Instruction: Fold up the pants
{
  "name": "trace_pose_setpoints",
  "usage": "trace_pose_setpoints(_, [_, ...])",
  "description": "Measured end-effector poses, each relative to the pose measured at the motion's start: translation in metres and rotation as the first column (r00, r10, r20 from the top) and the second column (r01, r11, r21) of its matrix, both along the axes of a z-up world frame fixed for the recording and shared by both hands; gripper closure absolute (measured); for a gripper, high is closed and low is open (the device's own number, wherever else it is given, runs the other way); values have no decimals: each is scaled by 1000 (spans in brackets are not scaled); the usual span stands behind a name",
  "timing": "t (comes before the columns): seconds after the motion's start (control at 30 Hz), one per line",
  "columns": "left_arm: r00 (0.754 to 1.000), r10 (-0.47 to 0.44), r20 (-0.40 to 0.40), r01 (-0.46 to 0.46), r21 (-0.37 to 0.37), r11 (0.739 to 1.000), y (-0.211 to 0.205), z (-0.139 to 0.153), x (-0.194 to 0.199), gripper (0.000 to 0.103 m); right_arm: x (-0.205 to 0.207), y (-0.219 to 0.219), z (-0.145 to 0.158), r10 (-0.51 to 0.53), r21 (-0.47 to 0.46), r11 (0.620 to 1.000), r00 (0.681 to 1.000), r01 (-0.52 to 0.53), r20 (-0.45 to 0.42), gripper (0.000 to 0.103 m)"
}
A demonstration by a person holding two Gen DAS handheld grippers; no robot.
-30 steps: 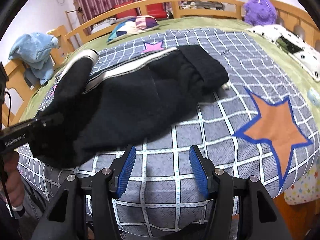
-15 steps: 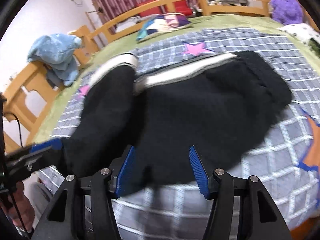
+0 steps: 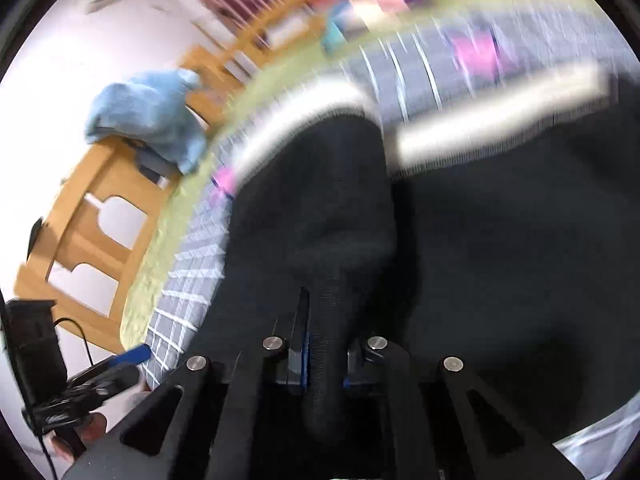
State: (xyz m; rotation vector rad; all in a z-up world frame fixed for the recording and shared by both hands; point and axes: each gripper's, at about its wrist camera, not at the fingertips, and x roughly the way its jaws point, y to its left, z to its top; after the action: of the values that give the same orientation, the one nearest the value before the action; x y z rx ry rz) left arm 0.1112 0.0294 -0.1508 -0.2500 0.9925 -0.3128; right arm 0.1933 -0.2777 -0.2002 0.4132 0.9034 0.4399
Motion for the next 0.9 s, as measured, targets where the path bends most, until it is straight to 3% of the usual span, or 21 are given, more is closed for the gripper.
trace_pose_setpoints(0.1, [1000,-16,11,15,20,1000,-12,7,4,37,-3,-21,43,3,-46,999,995,2,101,93])
trace_pose_setpoints(0.27, [998,-61,28,60,17,998,-36,12,8,37,-5,-80,70,-30,-176,983,988,57,152,93])
trace_pose_setpoints(0.47, [991,-132,3,132,-13,991,-82,0,20,37,-1,-174,58,-165,-327,922,975,205,147,93])
trace_pose_setpoints(0.53, [986,-166,-12,166,-5,986,-103,-5,25,37,8,-191,30,-185,-378,905,980,196,67,92])
trace_pose_setpoints(0.6, [981,-195,-7,195,16,981,-121,-5,27,37,8,-197,10,-187,-392,902,982,181,24,76])
trace_pose_setpoints(0.63, [979,-206,6,205,27,978,-130,-2,27,37,2,-200,11,-194,-396,897,980,195,43,70])
trace_pose_setpoints(0.73, [971,-235,45,234,41,971,-149,4,27,37,-22,-204,34,-258,-403,868,957,291,136,69])
trace_pose_setpoints(0.83, [970,-235,54,232,50,971,-164,-6,26,35,-52,-195,49,-217,-347,890,944,296,248,69])
trace_pose_setpoints(0.9, [971,-237,21,235,72,969,-174,-28,25,35,-59,-181,38,-161,-382,887,949,260,272,69])
